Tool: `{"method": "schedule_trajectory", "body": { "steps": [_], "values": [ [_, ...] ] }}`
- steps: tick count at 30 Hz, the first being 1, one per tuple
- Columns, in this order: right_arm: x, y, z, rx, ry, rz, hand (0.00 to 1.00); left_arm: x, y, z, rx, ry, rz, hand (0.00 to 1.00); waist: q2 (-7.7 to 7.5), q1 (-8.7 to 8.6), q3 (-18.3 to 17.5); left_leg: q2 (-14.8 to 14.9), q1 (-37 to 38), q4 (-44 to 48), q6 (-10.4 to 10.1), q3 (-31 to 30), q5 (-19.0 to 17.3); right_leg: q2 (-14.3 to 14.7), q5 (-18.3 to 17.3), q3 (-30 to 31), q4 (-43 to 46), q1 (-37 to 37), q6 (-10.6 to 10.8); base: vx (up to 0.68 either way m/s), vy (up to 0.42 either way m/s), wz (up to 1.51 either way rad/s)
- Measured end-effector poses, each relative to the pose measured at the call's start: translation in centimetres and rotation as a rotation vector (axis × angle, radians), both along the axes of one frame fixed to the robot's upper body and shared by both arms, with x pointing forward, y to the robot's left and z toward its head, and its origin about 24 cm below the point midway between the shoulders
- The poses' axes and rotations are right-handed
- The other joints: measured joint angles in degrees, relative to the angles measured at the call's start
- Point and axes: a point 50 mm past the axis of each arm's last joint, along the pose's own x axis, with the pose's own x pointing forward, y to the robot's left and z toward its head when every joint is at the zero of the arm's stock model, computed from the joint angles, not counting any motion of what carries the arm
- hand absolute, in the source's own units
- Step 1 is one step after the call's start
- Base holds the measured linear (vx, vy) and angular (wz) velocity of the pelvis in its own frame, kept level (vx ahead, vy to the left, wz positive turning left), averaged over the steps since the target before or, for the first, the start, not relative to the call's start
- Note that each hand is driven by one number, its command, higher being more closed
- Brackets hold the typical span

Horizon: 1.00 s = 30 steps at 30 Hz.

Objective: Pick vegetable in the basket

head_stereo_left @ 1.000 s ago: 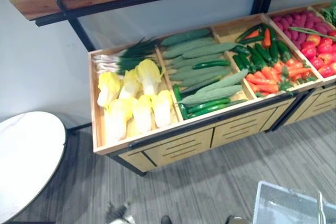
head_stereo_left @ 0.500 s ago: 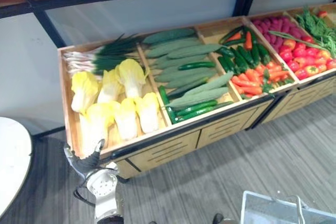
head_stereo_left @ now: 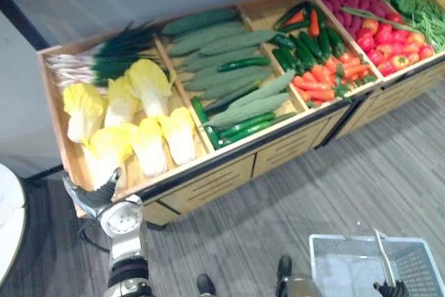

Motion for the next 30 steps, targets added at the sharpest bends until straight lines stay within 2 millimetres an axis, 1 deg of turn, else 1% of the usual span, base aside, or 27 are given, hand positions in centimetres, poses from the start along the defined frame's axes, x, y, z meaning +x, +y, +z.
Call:
{"method": "schedule_trajectory", "body": {
  "steps": [1,4,7,8,10,14,16,18,20,23,27,30],
  "values": [
    [0.3,0.0,0.0,-0.004,0.0,0.019,1.0,0.3,0.2,0.7,0.001,-0.028,0.024,0.0,-0.13,0.09,0.24,0.16,-0.43,0.03,-0.03,0.58,0.05,0.27,0.48,0.52,-0.1,-0.63,-0.06,0.07,-0.023,-0.18],
    [0.5,0.1,0.1,-0.004,-0.004,0.026,1.0,0.9,0.3,1.4,-0.006,-0.057,0.044,0.0,-0.42,0.09,0.83,0.25,-0.37,0.05,-0.03,0.71,0.04,0.47,0.6,1.16,-0.16,-0.7,-0.13,0.08,-0.003,-0.08],
    [0.8,0.3,0.1,-0.005,-0.016,0.043,1.0,1.8,0.2,2.4,-0.007,-0.085,0.038,0.0,-1.33,0.14,1.81,0.19,-0.29,0.11,-0.05,0.71,0.01,0.57,0.65,2.92,-0.16,-0.78,-0.1,0.06,0.015,-0.04],
    [1.3,0.6,0.2,-0.005,-0.026,0.062,1.0,2.0,0.5,3.0,0.003,-0.091,0.042,0.0,-1.97,0.11,2.29,0.17,-0.57,0.13,-0.05,0.81,-0.03,0.63,0.79,3.61,-0.17,-1.26,-0.05,0.02,0.013,-0.05],
    [1.7,0.6,0.3,-0.006,-0.039,0.072,1.0,2.3,0.7,3.6,0.004,-0.113,0.051,0.0,-2.3,0.26,3.29,0.19,-0.94,0.15,-0.02,0.88,-0.05,0.75,1.53,3.97,-0.77,-1.51,-0.06,0.01,0.006,-0.05],
    [1.9,0.7,0.3,-0.006,-0.044,0.074,1.0,2.0,1.3,3.3,-0.023,-0.1,0.1,0.0,-2.38,0.23,3.69,0.15,-1.74,0.84,0.01,0.83,-0.41,0.63,1.7,4.33,-1.62,-1.6,0.2,0.0,0.0,0.0],
    [2.2,0.6,0.4,-0.009,-0.05,0.076,1.0,1.6,1.8,3.3,-0.042,-0.112,0.151,0.0,-2.41,0.36,4.52,0.29,-1.83,1.23,-0.02,0.83,-0.55,0.76,1.7,4.65,-1.63,-1.6,0.2,0.0,0.0,0.0],
    [2.3,0.5,0.5,-0.011,-0.053,0.077,1.0,1.5,2.0,3.4,-0.047,-0.119,0.164,0.0,-2.36,0.36,4.96,0.29,-1.99,1.32,-0.02,0.82,-0.55,0.76,1.71,4.75,-1.63,-1.75,0.21,0.0,0.0,0.0],
    [2.4,0.5,0.5,-0.012,-0.054,0.077,1.0,1.7,2.1,3.6,-0.049,-0.128,0.168,0.0,-2.43,0.39,5.27,0.28,-2.41,1.49,-0.02,0.72,-0.54,0.75,1.74,4.82,-1.63,-2.1,0.27,0.0,0.0,0.0],
    [2.6,0.5,0.5,-0.011,-0.058,0.078,1.0,2.0,3.0,4.3,-0.049,-0.123,0.184,0.0,-2.68,0.42,5.93,0.2,-2.98,1.71,0.02,0.62,-0.51,0.72,2.04,5.06,-1.69,-2.57,0.29,0.03,0.002,0.0],
    [2.7,0.5,0.6,-0.011,-0.06,0.078,1.0,2.3,3.3,4.3,-0.055,-0.108,0.179,0.0,-2.69,0.27,6.21,0.17,-3.6,1.9,0.03,-0.49,-0.51,0.67,2.04,5.04,-1.76,-2.6,0.29,0.04,0.005,0.08],
    [3.1,0.6,0.7,-0.011,-0.07,0.081,1.0,2.2,3.8,4.3,-0.052,-0.087,0.177,0.0,-3.09,0.32,6.82,0.16,-3.75,2.01,0.03,-0.68,-0.5,0.65,2.06,5.09,-1.79,-2.64,0.33,0.01,0.0,0.03]
  ]
}}
